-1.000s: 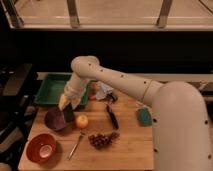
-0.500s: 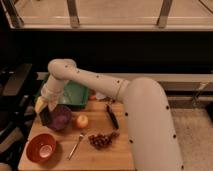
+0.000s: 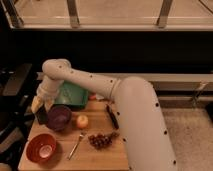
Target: Place eraser in purple bowl
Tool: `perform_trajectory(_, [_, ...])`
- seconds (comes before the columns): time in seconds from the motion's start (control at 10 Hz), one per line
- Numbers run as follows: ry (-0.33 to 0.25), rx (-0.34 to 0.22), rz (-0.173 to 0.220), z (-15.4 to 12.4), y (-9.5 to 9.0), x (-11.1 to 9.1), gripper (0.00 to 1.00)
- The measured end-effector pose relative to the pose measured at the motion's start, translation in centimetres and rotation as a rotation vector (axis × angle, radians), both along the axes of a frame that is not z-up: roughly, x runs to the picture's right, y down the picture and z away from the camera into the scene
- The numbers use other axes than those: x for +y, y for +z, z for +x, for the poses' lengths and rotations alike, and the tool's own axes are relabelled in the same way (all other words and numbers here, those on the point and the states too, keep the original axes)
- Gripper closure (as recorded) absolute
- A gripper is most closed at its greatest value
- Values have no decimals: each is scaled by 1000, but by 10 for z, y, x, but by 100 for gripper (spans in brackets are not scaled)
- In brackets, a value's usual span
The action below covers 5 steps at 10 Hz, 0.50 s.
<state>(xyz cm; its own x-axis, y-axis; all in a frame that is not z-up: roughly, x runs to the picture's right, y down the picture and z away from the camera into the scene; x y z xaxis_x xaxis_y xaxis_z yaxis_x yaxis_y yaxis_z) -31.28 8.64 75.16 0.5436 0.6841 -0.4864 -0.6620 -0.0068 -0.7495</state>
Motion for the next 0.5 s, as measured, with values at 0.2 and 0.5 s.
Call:
perform_trajectory(0.2, [19,32,5,31,10,-8,20])
perform_trajectory(0.5, [42,63,3,65,20,-15,20])
